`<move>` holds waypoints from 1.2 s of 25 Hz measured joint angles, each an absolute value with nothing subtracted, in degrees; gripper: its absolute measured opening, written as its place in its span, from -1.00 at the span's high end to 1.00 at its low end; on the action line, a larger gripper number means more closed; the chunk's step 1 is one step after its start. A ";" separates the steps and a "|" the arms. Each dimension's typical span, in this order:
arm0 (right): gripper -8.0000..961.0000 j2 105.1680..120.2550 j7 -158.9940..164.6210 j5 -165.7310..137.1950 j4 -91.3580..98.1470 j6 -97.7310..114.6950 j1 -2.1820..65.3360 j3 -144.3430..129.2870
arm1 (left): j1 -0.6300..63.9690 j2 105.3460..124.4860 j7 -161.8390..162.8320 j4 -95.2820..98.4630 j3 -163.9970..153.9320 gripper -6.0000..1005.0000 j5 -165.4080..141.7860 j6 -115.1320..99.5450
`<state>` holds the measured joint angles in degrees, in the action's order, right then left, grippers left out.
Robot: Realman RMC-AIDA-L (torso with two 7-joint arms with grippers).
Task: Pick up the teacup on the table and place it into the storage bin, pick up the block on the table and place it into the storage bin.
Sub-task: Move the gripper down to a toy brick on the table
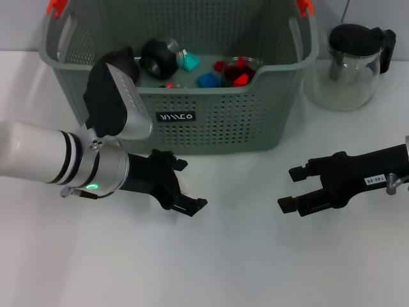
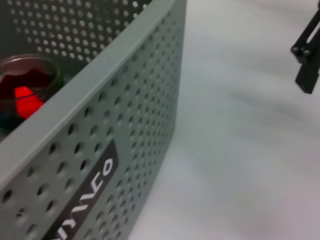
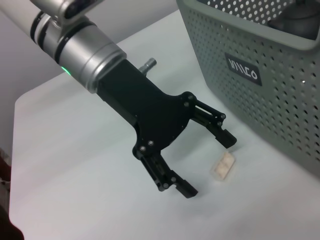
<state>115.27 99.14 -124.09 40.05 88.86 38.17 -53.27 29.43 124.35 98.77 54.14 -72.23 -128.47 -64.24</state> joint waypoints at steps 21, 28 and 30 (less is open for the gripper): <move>-0.93 115.31 99.14 -124.10 39.99 88.86 38.18 -53.26 | 29.76 124.26 98.70 50.52 -72.95 -0.61 -128.62 -57.86; -0.93 115.27 99.14 -124.10 39.99 88.86 38.40 -53.26 | 29.84 124.39 98.97 50.27 -74.29 -0.35 -129.16 -56.82; -0.93 115.26 99.14 -124.10 39.99 88.86 38.41 -53.26 | 29.84 124.39 99.02 50.27 -74.46 -0.27 -129.18 -56.76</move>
